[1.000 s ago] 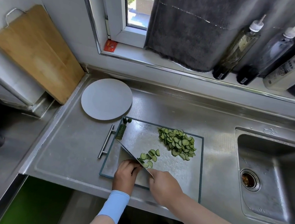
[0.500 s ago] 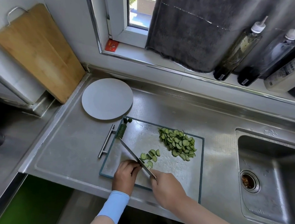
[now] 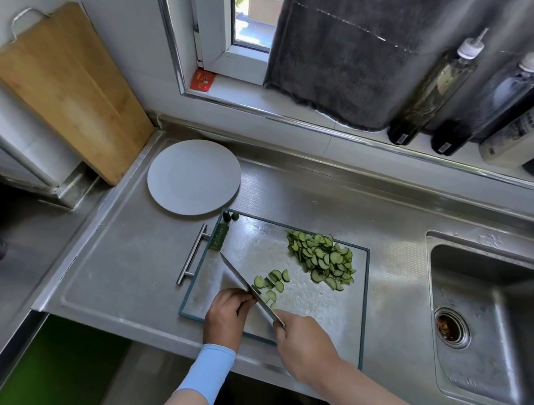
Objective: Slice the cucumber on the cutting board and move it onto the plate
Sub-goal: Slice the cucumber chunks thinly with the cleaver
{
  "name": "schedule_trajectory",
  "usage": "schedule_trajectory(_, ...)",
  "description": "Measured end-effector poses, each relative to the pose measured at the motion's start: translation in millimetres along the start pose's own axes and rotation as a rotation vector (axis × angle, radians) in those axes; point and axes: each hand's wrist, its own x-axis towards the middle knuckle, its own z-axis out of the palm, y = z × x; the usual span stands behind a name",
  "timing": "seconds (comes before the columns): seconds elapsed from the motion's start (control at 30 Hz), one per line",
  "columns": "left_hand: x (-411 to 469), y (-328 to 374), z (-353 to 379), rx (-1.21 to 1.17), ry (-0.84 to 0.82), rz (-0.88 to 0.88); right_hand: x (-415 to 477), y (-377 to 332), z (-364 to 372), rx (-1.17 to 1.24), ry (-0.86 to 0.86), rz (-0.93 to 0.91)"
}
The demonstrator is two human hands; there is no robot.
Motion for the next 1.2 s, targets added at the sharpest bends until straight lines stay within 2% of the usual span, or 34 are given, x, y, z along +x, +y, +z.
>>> schedule_trajectory(0.63, 3.6, 6.4, -5.4, -0.005, -0.073, -0.025, 23.5, -9.4, -0.4, 0.091, -0.020, 0.021)
schedule_trajectory(0.93, 38.7, 27.5, -15.2, 0.024, -0.142, 0.033, 24.1, 4.5, -50.9, 0.202, 0.105, 0.007)
schedule_trajectory(1.1, 64.5, 43.3, -2.0, 0.227, -0.421, 0.084, 28.3, 18.5, -65.3, 0.205, 0.180, 0.035)
schedule_trajectory(1.2, 72.5, 49.6, -1.1, 0.287, -0.503, 0.035, 26.4, 25.2, -66.7, 0.204, 0.189, 0.021)
